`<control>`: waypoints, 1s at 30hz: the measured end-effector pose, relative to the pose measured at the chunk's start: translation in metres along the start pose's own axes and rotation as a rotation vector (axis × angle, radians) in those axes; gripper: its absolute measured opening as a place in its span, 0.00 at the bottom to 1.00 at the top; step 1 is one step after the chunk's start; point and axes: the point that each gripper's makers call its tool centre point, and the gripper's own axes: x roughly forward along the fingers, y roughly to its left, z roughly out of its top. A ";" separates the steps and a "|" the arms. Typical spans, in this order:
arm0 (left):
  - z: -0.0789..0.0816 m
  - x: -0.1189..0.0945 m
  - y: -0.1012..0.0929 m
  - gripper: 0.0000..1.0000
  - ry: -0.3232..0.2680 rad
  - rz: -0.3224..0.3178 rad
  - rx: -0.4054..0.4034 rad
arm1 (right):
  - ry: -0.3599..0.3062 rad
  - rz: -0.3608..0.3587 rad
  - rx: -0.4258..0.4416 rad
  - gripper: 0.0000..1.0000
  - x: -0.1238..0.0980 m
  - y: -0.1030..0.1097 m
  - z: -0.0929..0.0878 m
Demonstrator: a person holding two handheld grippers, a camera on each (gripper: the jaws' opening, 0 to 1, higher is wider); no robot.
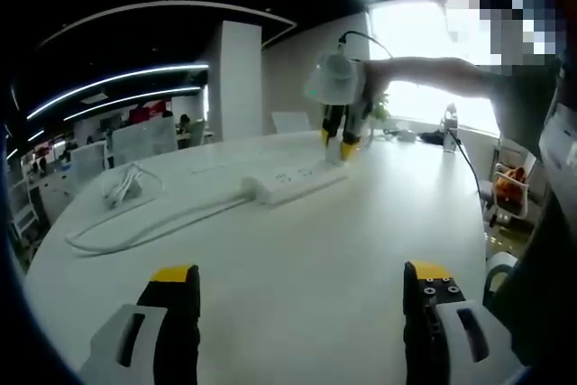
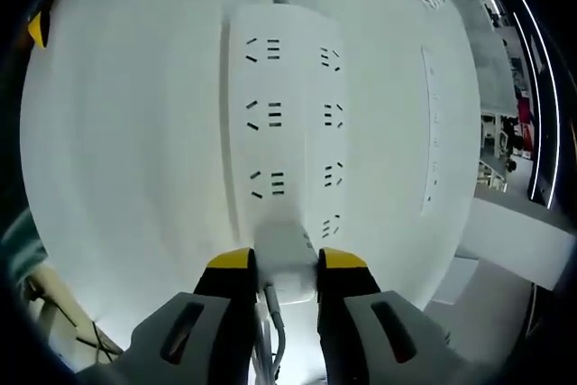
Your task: Straighten the power strip on the desk, plug the charger into it
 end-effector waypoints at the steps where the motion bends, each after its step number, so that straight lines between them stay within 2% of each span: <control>1: 0.000 0.000 0.000 0.97 0.000 0.000 0.000 | 0.000 0.001 0.000 0.23 0.000 0.000 0.000; 20: -0.001 0.002 -0.002 0.96 0.012 -0.005 0.004 | -0.008 -0.001 -0.003 0.24 0.000 0.001 -0.001; 30: -0.002 0.000 0.000 0.95 0.015 -0.010 -0.004 | -0.073 0.033 0.011 0.25 0.000 0.001 0.000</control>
